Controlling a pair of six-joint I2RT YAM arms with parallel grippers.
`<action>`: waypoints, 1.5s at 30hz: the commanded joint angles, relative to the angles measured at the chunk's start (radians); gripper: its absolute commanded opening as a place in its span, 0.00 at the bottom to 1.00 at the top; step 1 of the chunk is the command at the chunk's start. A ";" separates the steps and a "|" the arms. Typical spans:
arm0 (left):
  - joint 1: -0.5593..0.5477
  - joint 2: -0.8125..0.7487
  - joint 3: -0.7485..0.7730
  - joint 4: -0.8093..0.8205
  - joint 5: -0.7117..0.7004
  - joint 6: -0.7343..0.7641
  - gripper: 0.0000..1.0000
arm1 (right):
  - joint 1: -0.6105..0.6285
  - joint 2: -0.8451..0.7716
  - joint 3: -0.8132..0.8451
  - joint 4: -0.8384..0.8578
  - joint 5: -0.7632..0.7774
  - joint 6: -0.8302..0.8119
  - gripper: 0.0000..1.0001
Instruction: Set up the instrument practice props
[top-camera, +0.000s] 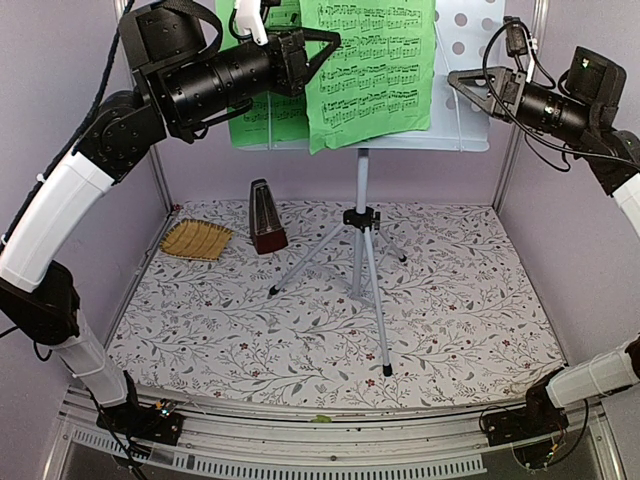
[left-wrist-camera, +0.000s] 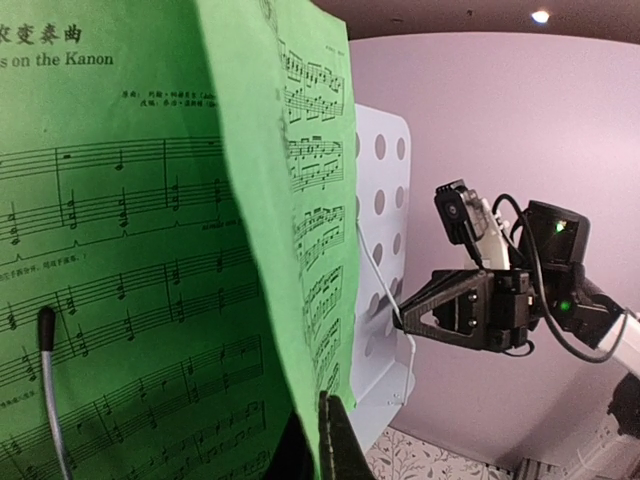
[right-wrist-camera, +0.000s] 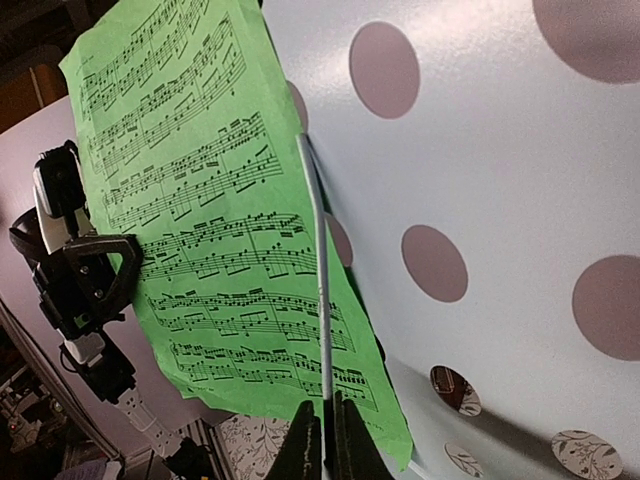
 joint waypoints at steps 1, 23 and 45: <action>0.007 0.012 0.022 0.032 -0.009 0.017 0.00 | -0.003 -0.009 -0.017 0.048 -0.015 0.007 0.05; 0.012 0.087 0.078 0.060 0.131 0.093 0.00 | -0.004 -0.087 -0.147 0.209 -0.019 0.029 0.00; 0.017 0.252 0.253 0.079 0.284 0.170 0.00 | -0.003 -0.134 -0.224 0.271 -0.028 0.061 0.00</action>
